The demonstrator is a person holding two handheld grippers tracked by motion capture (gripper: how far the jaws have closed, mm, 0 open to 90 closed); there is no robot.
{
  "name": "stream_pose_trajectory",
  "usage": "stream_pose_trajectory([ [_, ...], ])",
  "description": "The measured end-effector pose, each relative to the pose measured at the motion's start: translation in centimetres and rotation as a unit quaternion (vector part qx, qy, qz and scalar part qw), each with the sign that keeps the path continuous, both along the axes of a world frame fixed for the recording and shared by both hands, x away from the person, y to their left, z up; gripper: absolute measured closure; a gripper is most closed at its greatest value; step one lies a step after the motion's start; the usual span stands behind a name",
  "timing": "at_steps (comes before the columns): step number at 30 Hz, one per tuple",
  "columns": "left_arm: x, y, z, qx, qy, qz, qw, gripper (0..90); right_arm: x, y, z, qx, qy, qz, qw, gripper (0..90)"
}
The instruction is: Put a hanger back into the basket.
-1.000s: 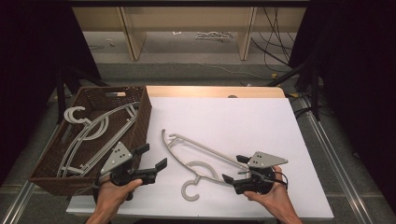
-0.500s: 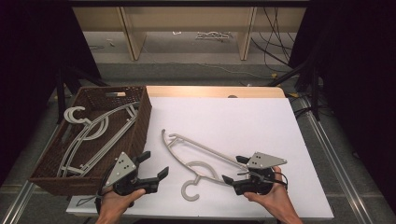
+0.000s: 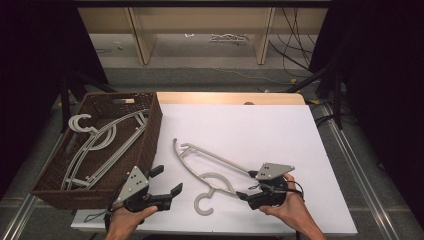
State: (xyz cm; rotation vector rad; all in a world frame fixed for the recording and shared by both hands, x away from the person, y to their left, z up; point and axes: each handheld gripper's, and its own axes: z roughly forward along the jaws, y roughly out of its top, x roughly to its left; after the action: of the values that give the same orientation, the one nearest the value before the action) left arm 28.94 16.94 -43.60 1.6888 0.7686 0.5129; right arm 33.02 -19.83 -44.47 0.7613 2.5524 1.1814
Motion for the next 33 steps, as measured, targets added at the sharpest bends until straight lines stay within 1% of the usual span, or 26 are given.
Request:
stream_pose_trajectory([
  [1, 0.0, 0.1, 0.1, 0.007, -0.003, 0.0, 1.0, 16.1, 0.2, 0.2, -0.1, -0.007, 0.002, 0.005, 1.0, 23.9],
  [2, 0.1, 0.0, 0.0, 0.003, -0.006, -0.004, 1.0, 16.2, 0.3, 0.3, -0.2, -0.018, 0.009, 0.011, 0.9997, 25.4],
  [3, 0.1, 0.0, 0.0, 0.003, -0.006, -0.004, 1.0, 16.2, 0.3, 0.3, -0.2, -0.018, 0.009, 0.011, 0.9997, 25.4],
  [4, 0.0, 0.0, -0.1, 0.004, 0.002, -0.002, 1.0, 16.1, 0.5, 0.7, -0.6, -0.036, 0.016, 0.018, 0.9991, 25.9],
  [5, 0.0, 0.0, -0.1, 0.004, 0.002, -0.002, 1.0, 16.1, 0.5, 0.9, -0.7, -0.048, 0.028, 0.02, 0.9983, 26.6],
  [6, 0.1, 0.0, 0.0, 0.007, -0.001, -0.006, 1.0, 16.1, 0.6, 1.1, -0.9, -0.063, 0.032, 0.027, 0.9971, 28.5],
  [7, 0.1, 0.0, 0.0, 0.007, -0.001, -0.006, 1.0, 16.1, 0.6, 1.1, -0.9, -0.063, 0.032, 0.027, 0.9971, 28.5],
  [8, 0.1, 0.0, 0.0, 0.006, -0.002, -0.007, 1.0, 16.1, 0.6, 1.3, -1.1, -0.077, 0.043, 0.029, 0.9957, 29.9],
  [9, 0.0, -0.1, -0.1, 0.004, 0.002, -0.009, 1.0, 16.0, 0.7, 1.6, -1.4, -0.091, 0.053, 0.039, 0.9937, 32.0],
  [11, 0.0, -0.1, -0.1, 0.006, 0.003, -0.01, 0.9999, 16.1, 0.9, 1.9, -1.5, -0.097, 0.058, 0.049, 0.9924, 36.4],
  [12, -0.1, -0.2, -0.1, 0.002, 0.008, -0.009, 0.9999, 16.1, 0.9, 1.9, -1.5, -0.097, 0.058, 0.049, 0.9924, 36.4],
  [13, -0.1, -0.2, -0.1, -0.001, 0.008, -0.008, 0.9999, 16.1, 1.2, 2.1, -1.6, -0.106, 0.068, 0.059, 0.9903, 40.3],
  [14, 0.1, -0.1, 0.0, 0.011, -0.007, -0.017, 0.9998, 16.1, 1.3, 2.2, -1.8, -0.109, 0.07, 0.059, 0.9898, 41.4],
  [15, 0.0, -0.1, 0.0, 0.01, -0.005, -0.016, 0.9998, 16.1, 1.5, 2.3, -1.8, -0.116, 0.075, 0.061, 0.9886, 42.9],
  [18, 0.1, -0.1, 0.0, 0.01, -0.003, -0.018, 0.9998, 16.2, 1.9, 2.5, -2.0, -0.121, 0.084, 0.061, 0.9872, 46.5],
  [19, 0.1, -0.1, -0.1, 0.011, -0.003, -0.018, 0.9998, 16.2, 2.1, 2.7, -2.1, -0.122, 0.085, 0.066, 0.9866, 47.4],
  [20, 0.0, -0.2, -0.1, 0.008, 0.002, -0.016, 0.9998, 16.1, 2.4, 2.8, -2.2, -0.125, 0.092, 0.071, 0.9853, 49.0],
  [21, 0.0, -0.2, -0.1, 0.008, 0.002, -0.016, 0.9998, 16.1, 2.5, 3.0, -2.2, -0.13, 0.102, 0.068, 0.9839, 49.9],
  [23, 0.1, -0.2, -0.2, 0.003, 0.002, -0.021, 0.9998, 16.0, 2.6, 3.2, -2.4, -0.134, 0.105, 0.068, 0.9831, 51.0],
  [24, 0.0, -0.1, -0.1, 0.008, 0.003, -0.017, 0.9998, 16.0, 2.8, 3.5, -2.4, -0.143, 0.111, 0.071, 0.9809, 53.6],
  [26, 0.1, -0.1, -0.1, 0.012, -0.001, -0.019, 0.9997, 16.0, 2.9, 3.9, -2.2, -0.16, 0.11, 0.072, 0.9782, 56.5],
  [27, 0.1, -0.1, -0.1, 0.009, 0.003, -0.018, 0.9998, 16.0, 2.9, 4.1, -2.2, -0.169, 0.111, 0.069, 0.9769, 58.8],
  [28, 0.2, -0.2, -0.2, 0.003, 0.001, -0.022, 0.9998, 16.0, 2.9, 4.3, -2.2, -0.18, 0.108, 0.068, 0.9754, 59.8],
  [30, 0.1, -0.2, -0.2, 0.009, 0.004, -0.02, 0.9997, 16.0, 2.9, 4.7, -2.0, -0.195, 0.108, 0.069, 0.9724, 60.2],
  [31, 0.0, -0.2, -0.2, 0.008, 0.008, -0.018, 0.9998, 16.0, 2.9, 4.9, -2.0, -0.202, 0.106, 0.069, 0.9713, 60.4],
  [33, 0.0, -0.2, -0.2, 0.01, 0.007, -0.018, 0.9998, 16.0, 2.9, 5.1, -2.0, -0.208, 0.106, 0.07, 0.9698, 61.3],
])
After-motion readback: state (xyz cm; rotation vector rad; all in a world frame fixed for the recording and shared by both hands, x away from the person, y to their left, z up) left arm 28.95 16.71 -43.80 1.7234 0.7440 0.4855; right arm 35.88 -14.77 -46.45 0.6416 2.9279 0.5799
